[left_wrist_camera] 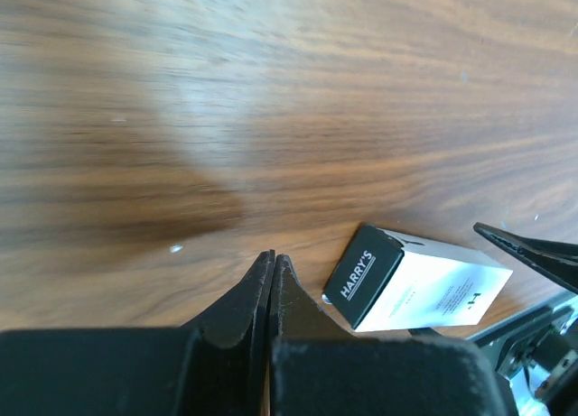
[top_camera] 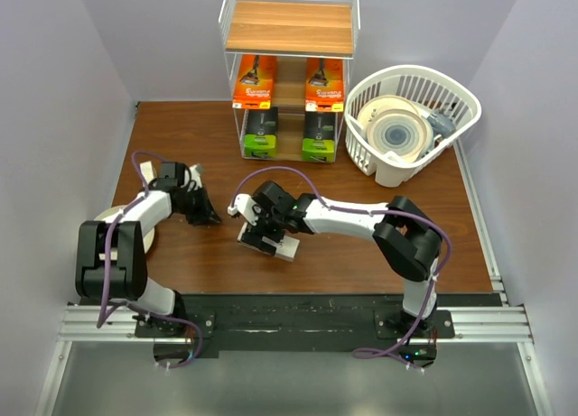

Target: Place and organize the shaving razors onto the shelf

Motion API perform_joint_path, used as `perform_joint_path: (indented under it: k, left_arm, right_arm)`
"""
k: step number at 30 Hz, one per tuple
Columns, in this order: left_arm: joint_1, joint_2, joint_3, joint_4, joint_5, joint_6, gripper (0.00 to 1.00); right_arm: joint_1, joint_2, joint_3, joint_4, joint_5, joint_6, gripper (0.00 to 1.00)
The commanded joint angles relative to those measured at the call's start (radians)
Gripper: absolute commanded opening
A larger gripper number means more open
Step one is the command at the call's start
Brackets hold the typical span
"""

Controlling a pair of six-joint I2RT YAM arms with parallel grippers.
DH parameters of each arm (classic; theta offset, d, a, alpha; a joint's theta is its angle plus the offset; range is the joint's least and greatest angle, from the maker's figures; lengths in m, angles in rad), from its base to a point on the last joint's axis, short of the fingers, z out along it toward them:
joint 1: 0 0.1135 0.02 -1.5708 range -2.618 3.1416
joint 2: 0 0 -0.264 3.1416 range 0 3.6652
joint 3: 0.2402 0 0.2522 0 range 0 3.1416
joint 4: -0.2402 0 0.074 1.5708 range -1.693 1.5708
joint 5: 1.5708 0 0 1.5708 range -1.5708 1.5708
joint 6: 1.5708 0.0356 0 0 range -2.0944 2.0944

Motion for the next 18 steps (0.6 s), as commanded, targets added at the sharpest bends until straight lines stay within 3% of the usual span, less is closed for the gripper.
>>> perform_joint_path:
  k: [1,6,9,10,14,18]
  left_arm:
    - [0.061,-0.066,0.006,-0.005,-0.007,0.026,0.00]
    - [0.098,-0.098,0.007,0.015,0.009,0.022,0.00]
    - [0.122,-0.109,0.007,0.027,0.013,0.019,0.00]
    - [0.136,-0.114,0.007,0.030,0.016,0.019,0.00]
    - [0.168,-0.121,0.002,0.038,0.019,0.022,0.00]
    - [0.196,-0.123,0.009,0.042,0.022,0.020,0.00]
  right_arm:
    - [-0.008,-0.039,-0.021,0.008,0.024,-0.023,0.88]
    - [-0.037,-0.057,-0.053,-0.026,-0.005,-0.020,0.85]
    - [-0.048,-0.065,-0.073,-0.035,-0.029,-0.029,0.76]
    - [-0.050,-0.069,-0.073,-0.037,-0.036,-0.032,0.68]
    - [-0.057,-0.097,-0.030,-0.073,-0.082,-0.049,0.53]
    - [-0.079,-0.154,0.082,-0.148,-0.100,-0.020,0.48]
